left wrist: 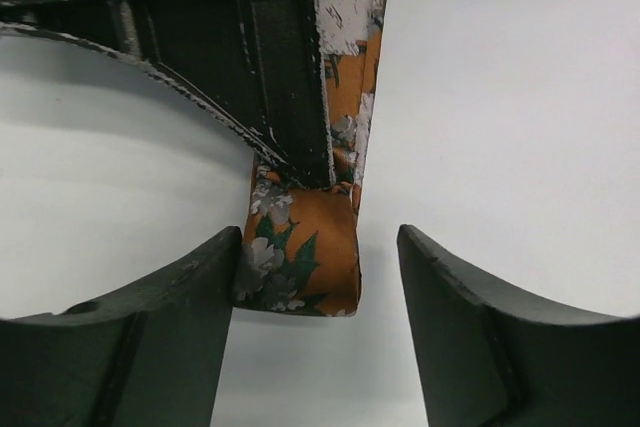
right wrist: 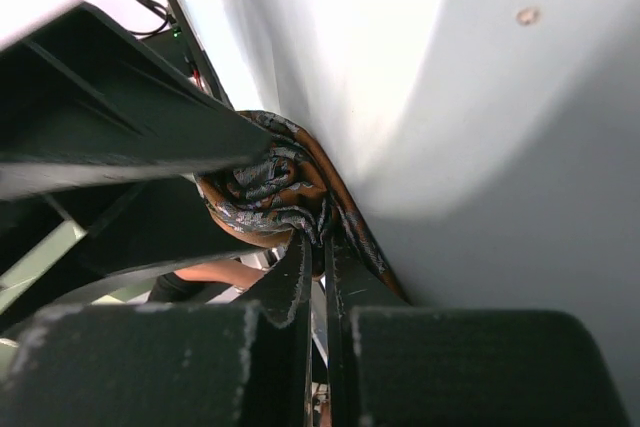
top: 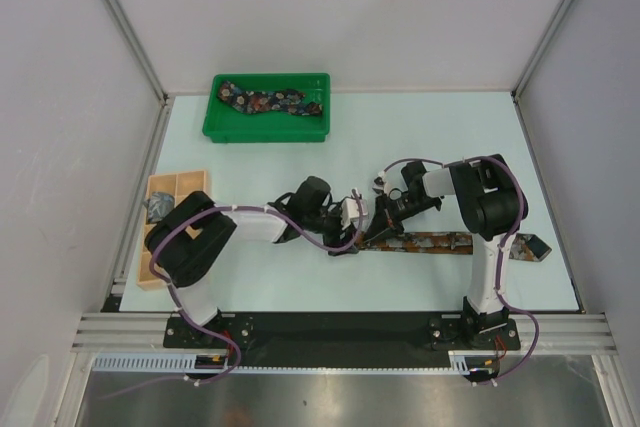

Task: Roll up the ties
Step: Roll the tie at the center of the board.

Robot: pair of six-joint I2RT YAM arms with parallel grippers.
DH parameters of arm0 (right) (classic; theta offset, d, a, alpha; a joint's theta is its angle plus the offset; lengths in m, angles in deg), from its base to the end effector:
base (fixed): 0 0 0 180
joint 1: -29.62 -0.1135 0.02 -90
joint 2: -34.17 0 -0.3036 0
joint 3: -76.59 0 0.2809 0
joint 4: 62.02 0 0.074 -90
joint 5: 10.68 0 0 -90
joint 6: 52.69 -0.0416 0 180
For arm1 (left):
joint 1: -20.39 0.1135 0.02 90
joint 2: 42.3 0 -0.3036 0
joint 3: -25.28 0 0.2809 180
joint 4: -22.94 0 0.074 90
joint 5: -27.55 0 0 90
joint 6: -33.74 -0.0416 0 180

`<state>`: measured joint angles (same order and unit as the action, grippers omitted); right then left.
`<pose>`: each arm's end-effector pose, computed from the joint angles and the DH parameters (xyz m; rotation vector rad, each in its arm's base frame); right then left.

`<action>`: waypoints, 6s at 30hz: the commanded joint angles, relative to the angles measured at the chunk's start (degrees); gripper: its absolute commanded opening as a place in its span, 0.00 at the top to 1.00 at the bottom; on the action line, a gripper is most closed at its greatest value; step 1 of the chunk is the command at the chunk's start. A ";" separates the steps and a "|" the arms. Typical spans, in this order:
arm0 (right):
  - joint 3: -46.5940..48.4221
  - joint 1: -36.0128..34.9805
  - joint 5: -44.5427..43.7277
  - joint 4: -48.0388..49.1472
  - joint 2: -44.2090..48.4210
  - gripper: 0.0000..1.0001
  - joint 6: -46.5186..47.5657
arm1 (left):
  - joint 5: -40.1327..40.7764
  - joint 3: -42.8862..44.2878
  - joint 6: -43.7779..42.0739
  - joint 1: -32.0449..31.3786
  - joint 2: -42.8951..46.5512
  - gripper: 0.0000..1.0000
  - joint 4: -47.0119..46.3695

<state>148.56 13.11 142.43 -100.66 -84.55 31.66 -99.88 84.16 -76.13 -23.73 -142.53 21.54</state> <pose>0.3402 0.1395 0.0826 0.3060 -2.5492 -1.5667 0.2457 -0.2735 0.1580 1.4899 1.7151 -0.9633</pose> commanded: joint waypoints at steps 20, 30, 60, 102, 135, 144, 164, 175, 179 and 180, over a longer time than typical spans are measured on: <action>-0.31 4.36 -7.06 -2.61 2.25 0.70 4.68 | 24.51 23.94 -14.57 -8.53 -13.85 0.77 40.36; -0.75 5.80 3.68 -2.62 5.52 0.59 2.58 | 27.41 25.35 -13.87 -9.41 -15.61 0.76 41.69; -1.37 4.38 -14.05 -6.83 0.68 1.00 7.76 | 4.74 7.87 -4.74 -3.61 1.52 0.20 11.82; 2.42 14.40 -1.95 -23.44 6.74 0.47 21.91 | 24.41 25.70 -15.01 -10.20 -15.52 0.81 41.06; -1.54 8.43 -17.83 -9.47 3.23 1.00 11.36 | 6.06 13.95 -4.56 -4.05 -2.88 0.23 19.74; -0.14 5.00 -25.23 -11.49 5.16 1.00 12.24 | -0.36 7.42 -0.52 -3.69 -4.71 0.13 2.50; 1.01 1.05 -17.33 -5.52 2.08 1.00 6.28 | 8.07 19.27 -4.02 -6.86 -12.63 0.68 18.81; 0.92 7.72 -1.61 -9.64 9.20 0.57 8.02 | 22.57 26.14 -11.76 -7.74 -12.98 0.81 44.58; -0.31 7.37 2.80 -9.04 9.82 0.54 6.89 | 24.33 26.58 -10.71 -9.49 -14.12 0.80 44.67; -0.92 6.50 3.33 -8.33 9.82 0.54 6.27 | 24.60 26.67 -9.75 -9.67 -14.29 0.78 44.24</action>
<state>149.00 20.98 139.28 -110.75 -77.42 38.37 -82.61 111.37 -85.55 -32.52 -155.12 56.18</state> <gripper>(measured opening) 0.455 0.430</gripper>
